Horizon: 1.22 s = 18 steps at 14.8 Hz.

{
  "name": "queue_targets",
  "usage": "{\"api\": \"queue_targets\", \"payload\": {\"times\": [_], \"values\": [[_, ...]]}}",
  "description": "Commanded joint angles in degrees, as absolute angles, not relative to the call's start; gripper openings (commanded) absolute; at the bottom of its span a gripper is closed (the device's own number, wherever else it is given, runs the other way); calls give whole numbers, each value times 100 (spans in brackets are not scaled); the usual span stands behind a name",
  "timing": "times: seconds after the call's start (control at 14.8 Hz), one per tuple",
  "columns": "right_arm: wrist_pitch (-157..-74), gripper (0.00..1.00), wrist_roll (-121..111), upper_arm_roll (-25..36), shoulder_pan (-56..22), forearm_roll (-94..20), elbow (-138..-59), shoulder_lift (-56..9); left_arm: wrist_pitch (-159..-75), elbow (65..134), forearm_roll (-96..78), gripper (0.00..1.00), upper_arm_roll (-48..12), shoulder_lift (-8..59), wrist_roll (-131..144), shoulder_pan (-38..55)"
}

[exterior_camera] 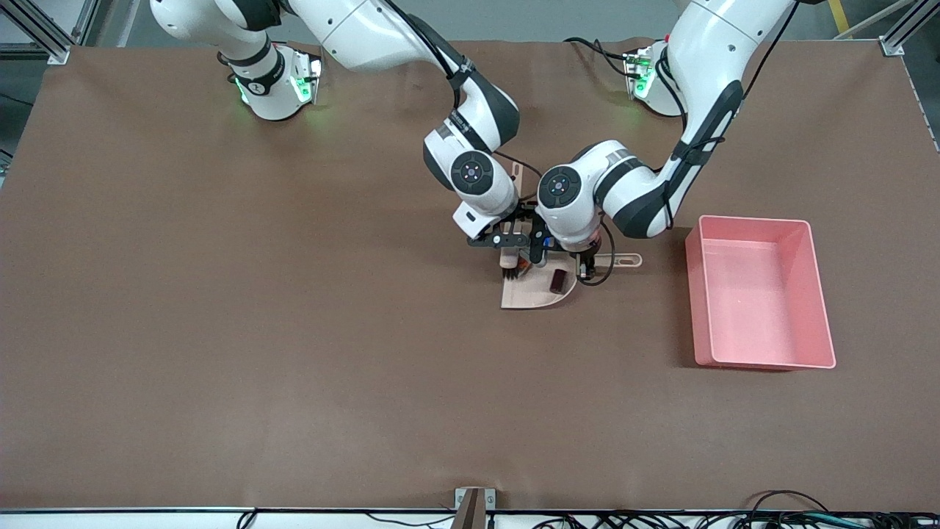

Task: Clean e-waste and dump in bin
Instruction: 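Sweep the component and capacitor into the dustpan with the brush, then lift the dustpan toward the bin while the right gripper withdraws the brush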

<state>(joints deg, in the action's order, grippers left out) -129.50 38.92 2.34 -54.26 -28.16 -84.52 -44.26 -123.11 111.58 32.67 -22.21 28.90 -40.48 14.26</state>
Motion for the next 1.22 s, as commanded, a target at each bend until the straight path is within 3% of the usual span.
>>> {"api": "queue_targets", "payload": {"times": [0.0, 0.2, 0.68, 1.15], "values": [[-12885, 1, 3850, 220, -5388, -2944, -8244, -4500, -12234, 10986, 3331, 24, -2250, 3050, -4017, 1485], [-12658, 1, 3684, 255, -5108, -2839, -8253, -4421, -12234, 10986, 3349, 24, -2250, 3050, -4025, 1485], [-11032, 1, 2805, 290, -3633, -1936, -8323, -3868, -12234, 10986, 3375, 9, -2250, 3050, -4078, 1415], [-10986, 1, 2059, 281, -2209, -871, -9420, -2823, -12287, 10653, 3278, 1, -2276, 2988, -4043, 1371]]}}
